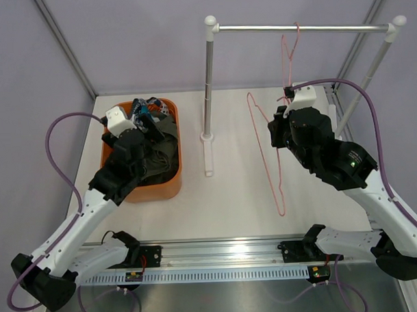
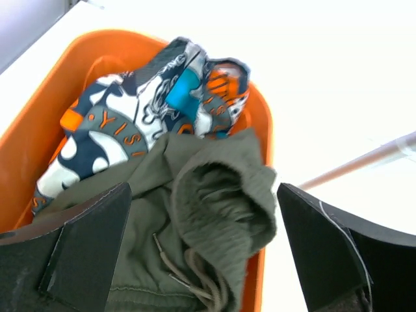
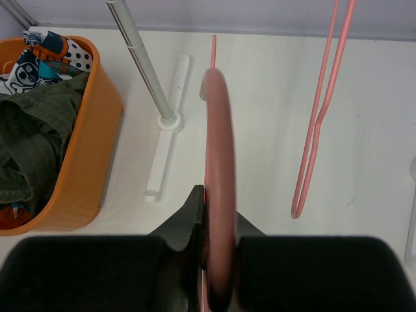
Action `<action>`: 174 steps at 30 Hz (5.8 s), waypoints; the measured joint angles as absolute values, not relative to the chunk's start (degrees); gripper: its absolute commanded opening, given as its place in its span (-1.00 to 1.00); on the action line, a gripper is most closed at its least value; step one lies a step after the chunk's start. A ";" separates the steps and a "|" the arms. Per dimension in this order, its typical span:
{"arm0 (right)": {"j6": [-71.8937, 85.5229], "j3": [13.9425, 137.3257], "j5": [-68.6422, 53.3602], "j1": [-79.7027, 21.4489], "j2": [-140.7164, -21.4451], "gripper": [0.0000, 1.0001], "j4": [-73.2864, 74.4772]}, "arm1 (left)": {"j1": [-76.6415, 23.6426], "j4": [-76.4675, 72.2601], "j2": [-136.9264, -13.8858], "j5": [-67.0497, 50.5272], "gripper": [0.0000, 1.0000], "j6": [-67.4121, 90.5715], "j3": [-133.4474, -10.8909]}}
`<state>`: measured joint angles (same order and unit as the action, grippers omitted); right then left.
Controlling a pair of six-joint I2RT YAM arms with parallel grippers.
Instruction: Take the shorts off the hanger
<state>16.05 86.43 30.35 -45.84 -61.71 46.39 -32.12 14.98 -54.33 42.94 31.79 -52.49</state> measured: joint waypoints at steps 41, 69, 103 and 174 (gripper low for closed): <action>13.80 110.06 11.97 -23.88 -84.97 -1.00 42.33 | -32.29 44.31 -33.06 16.64 0.98 15.88 -54.61; 16.32 116.88 -0.03 -26.13 -93.91 -1.00 39.72 | -32.29 41.76 -27.73 13.41 0.98 13.47 -47.07; 11.18 141.53 18.83 -28.82 -108.31 -1.00 44.47 | -32.69 41.45 -27.75 12.16 0.98 13.45 -46.26; 14.52 99.72 18.13 -27.40 -75.35 0.20 34.54 | -33.26 41.45 -29.78 12.71 0.98 13.45 -46.22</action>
<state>14.52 99.72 18.13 -27.40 -75.35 34.54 -33.26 41.45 -29.78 12.71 13.45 -46.22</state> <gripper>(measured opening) 0.588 0.988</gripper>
